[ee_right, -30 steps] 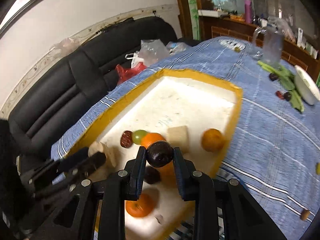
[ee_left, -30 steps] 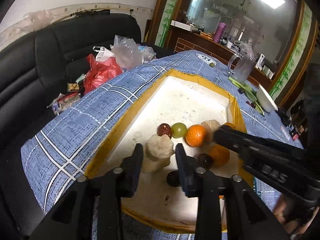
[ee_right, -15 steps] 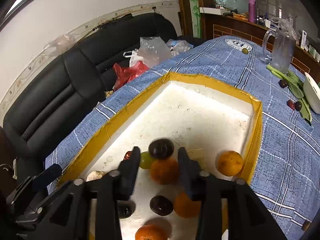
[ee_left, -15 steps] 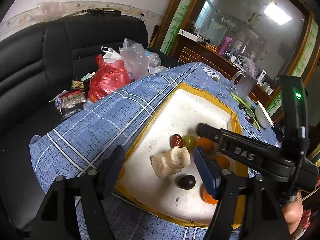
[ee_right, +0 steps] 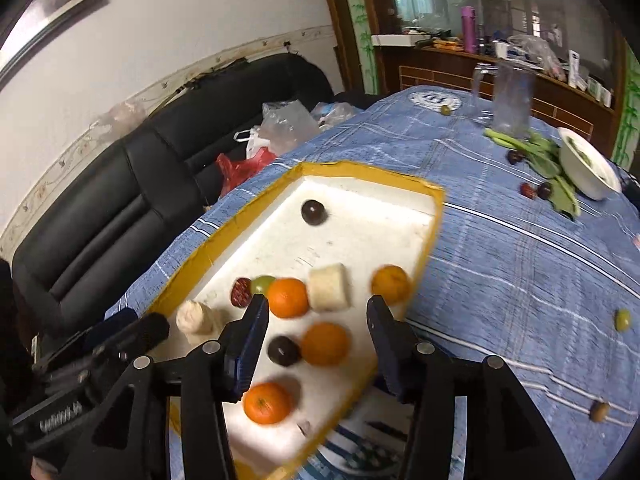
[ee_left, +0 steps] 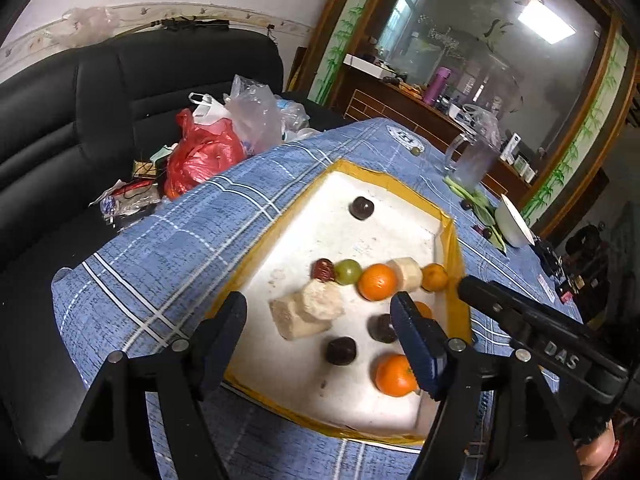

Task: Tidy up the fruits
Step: 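Lower the yam ball and plum into the tray and open both tools, then grasp a brown longan with the left tool while the right grasps a green grape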

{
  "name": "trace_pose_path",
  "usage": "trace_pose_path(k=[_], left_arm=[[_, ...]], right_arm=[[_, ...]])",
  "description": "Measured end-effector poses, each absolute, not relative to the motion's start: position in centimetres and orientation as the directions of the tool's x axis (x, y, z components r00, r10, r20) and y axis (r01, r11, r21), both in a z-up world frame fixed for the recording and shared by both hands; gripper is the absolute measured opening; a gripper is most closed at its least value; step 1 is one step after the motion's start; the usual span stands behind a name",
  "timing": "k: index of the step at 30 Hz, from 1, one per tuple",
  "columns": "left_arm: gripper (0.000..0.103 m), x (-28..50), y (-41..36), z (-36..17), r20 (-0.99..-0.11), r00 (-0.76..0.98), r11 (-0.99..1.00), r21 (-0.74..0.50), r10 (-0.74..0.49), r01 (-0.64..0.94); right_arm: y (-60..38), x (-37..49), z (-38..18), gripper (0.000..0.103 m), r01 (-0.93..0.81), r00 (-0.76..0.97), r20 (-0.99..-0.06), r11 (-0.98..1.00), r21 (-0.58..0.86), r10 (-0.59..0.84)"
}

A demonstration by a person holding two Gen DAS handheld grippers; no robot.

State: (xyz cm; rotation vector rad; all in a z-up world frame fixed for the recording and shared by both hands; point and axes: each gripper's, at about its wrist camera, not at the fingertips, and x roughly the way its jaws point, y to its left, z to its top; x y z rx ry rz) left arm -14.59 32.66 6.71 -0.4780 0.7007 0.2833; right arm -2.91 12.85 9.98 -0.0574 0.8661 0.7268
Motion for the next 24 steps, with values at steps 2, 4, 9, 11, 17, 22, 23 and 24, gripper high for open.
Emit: trace_pose_path(k=[2, 4, 9, 11, 17, 22, 23, 24], left_arm=[[0.074, -14.6, 32.1, 6.9, -0.674, 0.733, 0.863, -0.315, 0.090, -0.395], [0.074, -14.6, 31.2, 7.3, -0.671, 0.735, 0.874, -0.299, 0.092, -0.382], [0.074, -14.9, 29.5, 8.3, -0.660, 0.744, 0.893, -0.266, 0.105, -0.362], [0.074, -15.1, 29.1, 8.6, -0.657, 0.747, 0.898, -0.264, 0.100, -0.353], [0.074, -15.6, 27.4, 9.5, -0.647, 0.756, 0.913, -0.243, 0.100, -0.329], [0.074, -15.0, 25.3, 9.8, -0.653, 0.754, 0.930, -0.225, 0.077, -0.290], [0.074, -14.8, 24.7, 9.8, -0.654, 0.753, 0.936, -0.219, 0.070, -0.278], [0.074, -14.6, 24.2, 9.8, -0.656, 0.752, 0.940, -0.213, 0.065, -0.267]], right_arm=[[11.4, -3.3, 10.0, 0.056, -0.589, 0.440, -0.707, 0.772, 0.238, 0.554], [9.9, -3.7, 10.0, 0.056, -0.575, 0.450, -0.704, 0.782, 0.242, 0.549], [5.4, -3.9, 9.7, 0.060, -0.523, 0.496, -0.705, 0.822, 0.223, 0.507], [3.4, -3.8, 9.5, 0.060, -0.493, 0.520, -0.706, 0.844, 0.211, 0.480], [-3.2, -3.2, 8.9, 0.060, -0.387, 0.568, -0.709, 0.896, 0.217, 0.417], [-8.7, -3.3, 8.5, 0.060, -0.294, 0.603, -0.709, 0.929, 0.227, 0.364], [-9.9, -3.3, 8.4, 0.060, -0.272, 0.609, -0.711, 0.934, 0.230, 0.352], [-11.0, -3.4, 8.2, 0.060, -0.252, 0.614, -0.712, 0.939, 0.234, 0.342]])
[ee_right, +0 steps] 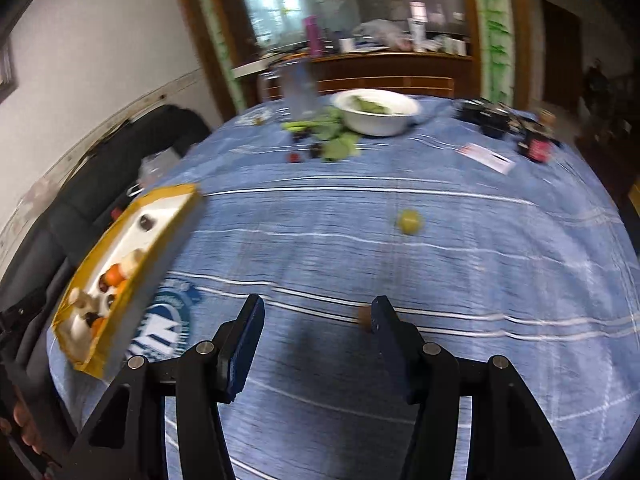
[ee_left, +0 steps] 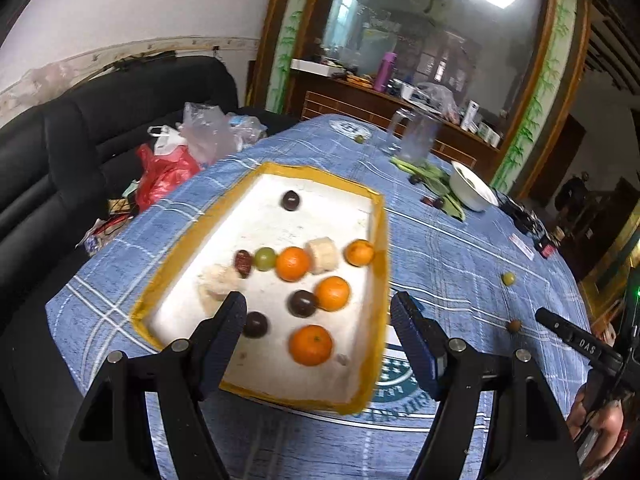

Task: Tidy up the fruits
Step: 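Grasp a brown longan with the left tool while the right grasps a green grape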

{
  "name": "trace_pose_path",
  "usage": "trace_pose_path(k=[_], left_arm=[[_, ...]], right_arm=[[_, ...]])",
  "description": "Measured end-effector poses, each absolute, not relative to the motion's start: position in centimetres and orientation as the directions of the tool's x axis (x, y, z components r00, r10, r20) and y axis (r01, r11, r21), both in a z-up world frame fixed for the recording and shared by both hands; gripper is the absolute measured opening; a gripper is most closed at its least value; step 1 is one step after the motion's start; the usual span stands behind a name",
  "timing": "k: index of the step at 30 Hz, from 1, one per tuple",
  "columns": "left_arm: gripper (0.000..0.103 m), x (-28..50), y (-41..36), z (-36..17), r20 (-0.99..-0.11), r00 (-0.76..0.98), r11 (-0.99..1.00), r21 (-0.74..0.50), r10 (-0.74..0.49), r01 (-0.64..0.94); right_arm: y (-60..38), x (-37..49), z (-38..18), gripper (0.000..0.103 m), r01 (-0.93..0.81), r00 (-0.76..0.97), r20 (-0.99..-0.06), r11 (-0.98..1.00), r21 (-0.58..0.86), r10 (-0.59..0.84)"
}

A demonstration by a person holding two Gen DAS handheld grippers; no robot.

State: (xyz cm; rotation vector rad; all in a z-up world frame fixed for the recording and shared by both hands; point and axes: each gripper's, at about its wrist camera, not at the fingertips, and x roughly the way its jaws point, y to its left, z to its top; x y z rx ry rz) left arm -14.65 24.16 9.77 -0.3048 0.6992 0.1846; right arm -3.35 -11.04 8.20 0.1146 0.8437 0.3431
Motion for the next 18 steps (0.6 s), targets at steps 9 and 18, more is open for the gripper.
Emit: trace_pose_path(k=[9, 18], left_arm=[[0.074, -12.6, 19.5, 8.4, -0.702, 0.713, 0.966, -0.182, 0.003, -0.183], [0.074, -11.8, 16.5, 7.7, -0.724, 0.689, 0.982, -0.151, -0.030, -0.116]], right_arm=[[-19.1, -2.7, 6.7, 0.059, -0.085, 0.623, -0.731, 0.953, 0.291, 0.279], [-18.6, -0.5, 4.9, 0.059, -0.104, 0.580, -0.752, 0.945, 0.311, 0.312]])
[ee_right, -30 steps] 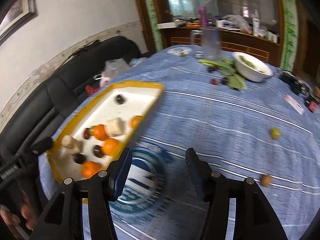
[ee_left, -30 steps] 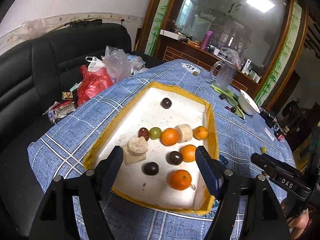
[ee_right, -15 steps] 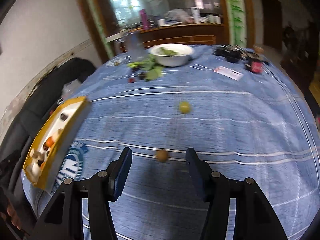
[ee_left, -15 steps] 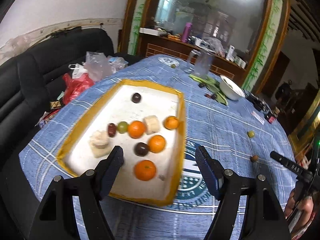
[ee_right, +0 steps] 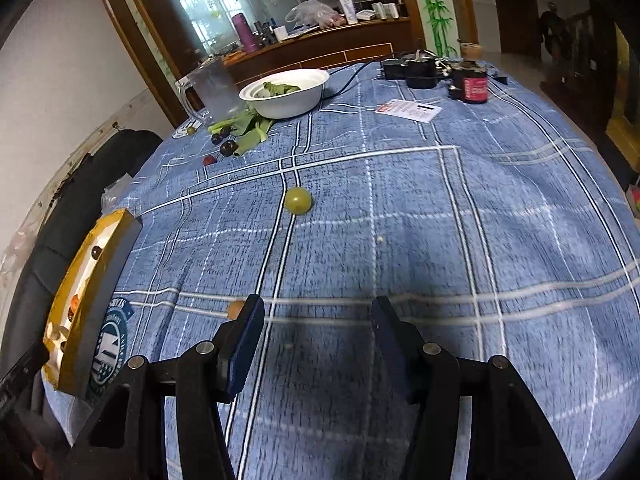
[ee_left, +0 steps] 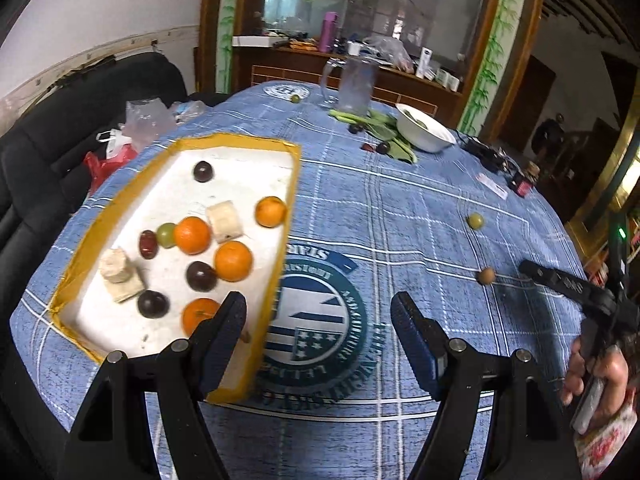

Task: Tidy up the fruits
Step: 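Grasp a brown longan with the left tool while the right grasps a green grape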

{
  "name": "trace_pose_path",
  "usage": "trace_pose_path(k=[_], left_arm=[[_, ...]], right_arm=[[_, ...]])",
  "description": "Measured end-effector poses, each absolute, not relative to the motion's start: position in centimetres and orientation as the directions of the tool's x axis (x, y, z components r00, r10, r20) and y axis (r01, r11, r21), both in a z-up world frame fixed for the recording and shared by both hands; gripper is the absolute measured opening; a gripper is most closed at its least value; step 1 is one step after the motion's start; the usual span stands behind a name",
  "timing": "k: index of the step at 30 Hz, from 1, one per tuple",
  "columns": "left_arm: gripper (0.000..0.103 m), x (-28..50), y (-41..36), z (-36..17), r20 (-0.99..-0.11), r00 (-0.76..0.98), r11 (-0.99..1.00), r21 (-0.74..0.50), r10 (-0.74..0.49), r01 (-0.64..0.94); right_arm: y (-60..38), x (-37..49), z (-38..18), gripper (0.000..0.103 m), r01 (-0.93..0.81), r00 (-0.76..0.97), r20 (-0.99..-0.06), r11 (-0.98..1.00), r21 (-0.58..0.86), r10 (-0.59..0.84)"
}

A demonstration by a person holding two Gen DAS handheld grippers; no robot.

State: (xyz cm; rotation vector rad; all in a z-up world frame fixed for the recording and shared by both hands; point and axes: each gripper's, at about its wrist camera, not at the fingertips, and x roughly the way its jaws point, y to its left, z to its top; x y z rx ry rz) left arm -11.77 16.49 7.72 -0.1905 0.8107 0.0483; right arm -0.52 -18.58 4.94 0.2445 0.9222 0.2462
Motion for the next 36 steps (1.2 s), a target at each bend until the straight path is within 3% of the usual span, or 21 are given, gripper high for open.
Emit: trace_pose_path(k=[12, 15, 17, 19, 20, 23, 31, 36], left_arm=[[0.074, -10.1, 12.3, 5.9, -0.763, 0.633, 0.988, -0.151, -0.128, 0.018], [0.074, -9.5, 11.3, 5.7, -0.767, 0.629, 0.991, -0.129, -0.126, 0.041], [0.074, -8.8, 10.4, 5.6, -0.769, 0.623, 0.989, -0.127, -0.143, 0.070], [0.074, -7.9, 9.4, 5.4, -0.771, 0.615, 0.987, -0.133, -0.163, 0.095], [0.074, -7.4, 8.8, 5.2, -0.774, 0.608, 0.984, -0.139, -0.177, 0.110], [0.073, -6.1, 6.8, 4.7, -0.785, 0.579, 0.975, -0.161, -0.220, 0.153], [0.053, -1.5, 0.5, 3.2, -0.783, 0.552, 0.942, -0.125, -0.287, 0.313], [0.052, 0.6, -1.2, 1.6, -0.803, 0.504, 0.924, -0.142, -0.317, 0.355]], right_arm=[[-14.5, 8.2, 3.4, 0.058, -0.137, 0.580, -0.772, 0.966, 0.220, 0.258], [-13.4, 9.4, 2.8, 0.051, -0.166, 0.578, -0.779, 0.970, 0.179, 0.243], [-12.9, 9.9, 2.4, 0.040, -0.181, 0.579, -0.782, 0.972, 0.151, 0.229], [-12.7, 10.0, 2.1, 0.035, -0.191, 0.592, -0.777, 0.974, 0.123, 0.214], [-12.7, 10.0, 2.1, 0.024, -0.196, 0.591, -0.777, 0.973, 0.122, 0.216], [-13.2, 10.1, 2.2, 0.024, -0.214, 0.588, -0.771, 0.967, 0.141, 0.243], [-15.2, 9.8, 3.2, 0.024, -0.200, 0.591, -0.749, 0.954, 0.224, 0.300], [-15.7, 9.9, 3.7, 0.024, -0.191, 0.593, -0.742, 0.949, 0.249, 0.314]])
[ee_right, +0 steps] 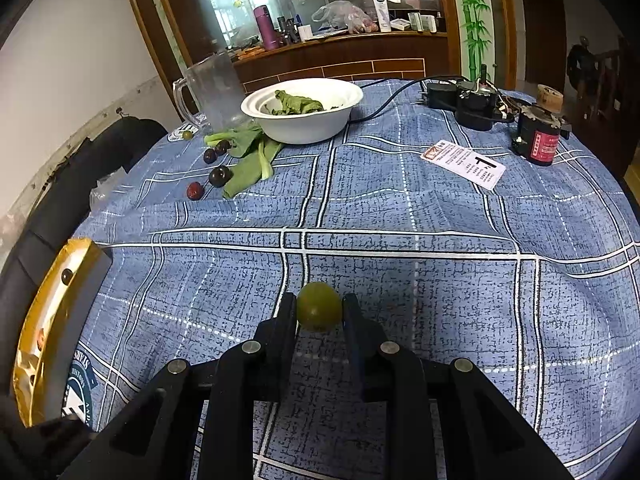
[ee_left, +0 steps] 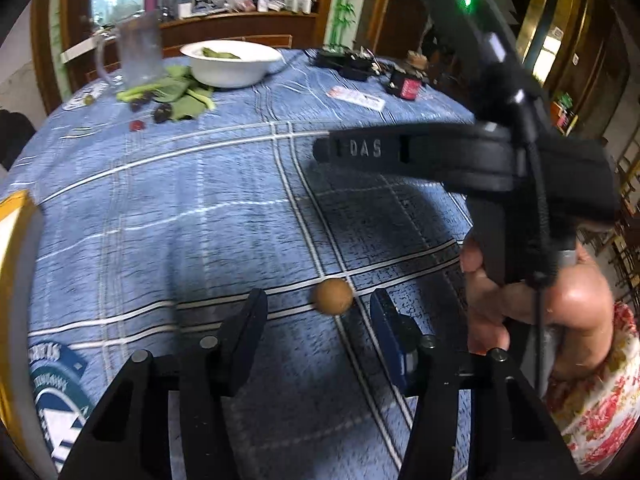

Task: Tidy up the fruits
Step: 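Grasp a brown longan with the left tool while the right grasps a green grape, then lower the longan and grape into the tray and open both tools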

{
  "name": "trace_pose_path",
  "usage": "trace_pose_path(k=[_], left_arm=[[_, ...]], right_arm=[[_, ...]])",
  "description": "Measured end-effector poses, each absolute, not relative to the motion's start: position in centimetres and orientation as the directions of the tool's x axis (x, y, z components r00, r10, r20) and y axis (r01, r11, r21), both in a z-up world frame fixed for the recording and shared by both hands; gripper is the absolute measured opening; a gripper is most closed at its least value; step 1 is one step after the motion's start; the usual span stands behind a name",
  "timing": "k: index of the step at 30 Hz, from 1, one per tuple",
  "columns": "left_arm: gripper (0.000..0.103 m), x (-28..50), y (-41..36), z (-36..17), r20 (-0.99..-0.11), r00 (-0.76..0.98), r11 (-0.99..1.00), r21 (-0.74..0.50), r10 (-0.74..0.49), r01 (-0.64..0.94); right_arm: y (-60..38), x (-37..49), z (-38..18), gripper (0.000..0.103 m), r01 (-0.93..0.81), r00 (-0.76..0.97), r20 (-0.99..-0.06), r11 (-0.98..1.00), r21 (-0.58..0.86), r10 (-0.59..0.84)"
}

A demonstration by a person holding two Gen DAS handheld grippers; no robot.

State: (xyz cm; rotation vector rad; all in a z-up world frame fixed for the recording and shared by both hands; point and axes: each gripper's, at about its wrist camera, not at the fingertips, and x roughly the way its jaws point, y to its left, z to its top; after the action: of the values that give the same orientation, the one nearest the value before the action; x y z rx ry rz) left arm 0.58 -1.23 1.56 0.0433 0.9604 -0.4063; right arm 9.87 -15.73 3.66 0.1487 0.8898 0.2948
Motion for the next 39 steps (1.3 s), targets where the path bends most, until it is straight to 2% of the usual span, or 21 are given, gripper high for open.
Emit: trace_pose_path(k=[3, 4, 6, 11, 18, 24, 31, 35, 39], left_arm=[[0.038, 0.7, -2.1, 0.9, -0.805, 0.508, 0.922, -0.120, -0.307, 0.367], [0.025, 0.7, -2.2, 0.9, -0.802, 0.517, 0.923, -0.106, -0.299, 0.370], [0.020, 0.8, -2.2, 0.9, -0.798, 0.518, 0.920, -0.112, -0.308, 0.375], [0.020, 0.6, -0.9, 1.4, -0.789, 0.538, 0.936, -0.129, -0.296, 0.327], [0.020, -2.7, 4.9, 5.5, -0.731, 0.624, 0.960, -0.179, -0.277, 0.217], [0.020, -6.8, 14.6, 8.0, -0.691, 0.713, 0.987, -0.162, -0.116, 0.005], [0.021, -9.9, 24.9, 6.7, -0.705, 0.706, 0.953, -0.166, 0.064, -0.253], [0.021, -11.3, 27.4, 6.1, -0.702, 0.696, 0.939, -0.118, 0.151, -0.323], [0.021, -12.0, 28.7, 5.3, -0.707, 0.686, 0.932, -0.108, 0.172, -0.345]], right_arm=[[-16.1, 10.1, 3.6, 0.024, -0.178, 0.590, -0.743, 0.949, 0.261, 0.315], [-16.2, 10.1, 3.6, 0.024, -0.174, 0.589, -0.744, 0.949, 0.264, 0.315], [-16.2, 10.2, 3.5, 0.024, -0.169, 0.588, -0.746, 0.949, 0.265, 0.313], [-16.2, 10.1, 3.6, 0.024, -0.167, 0.593, -0.742, 0.950, 0.266, 0.312], [-16.3, 9.5, 4.3, 0.024, -0.188, 0.607, -0.710, 0.933, 0.308, 0.357], [-15.1, 8.4, 4.6, 0.024, -0.220, 0.595, -0.698, 0.917, 0.334, 0.397], [-11.3, 5.9, 4.9, 0.024, -0.288, 0.545, -0.709, 0.894, 0.344, 0.448], [-7.2, 3.6, 5.8, 0.025, -0.360, 0.485, -0.699, 0.849, 0.388, 0.525], [-0.7, 0.7, 7.1, 0.025, -0.495, 0.411, -0.693, 0.783, 0.376, 0.592]])
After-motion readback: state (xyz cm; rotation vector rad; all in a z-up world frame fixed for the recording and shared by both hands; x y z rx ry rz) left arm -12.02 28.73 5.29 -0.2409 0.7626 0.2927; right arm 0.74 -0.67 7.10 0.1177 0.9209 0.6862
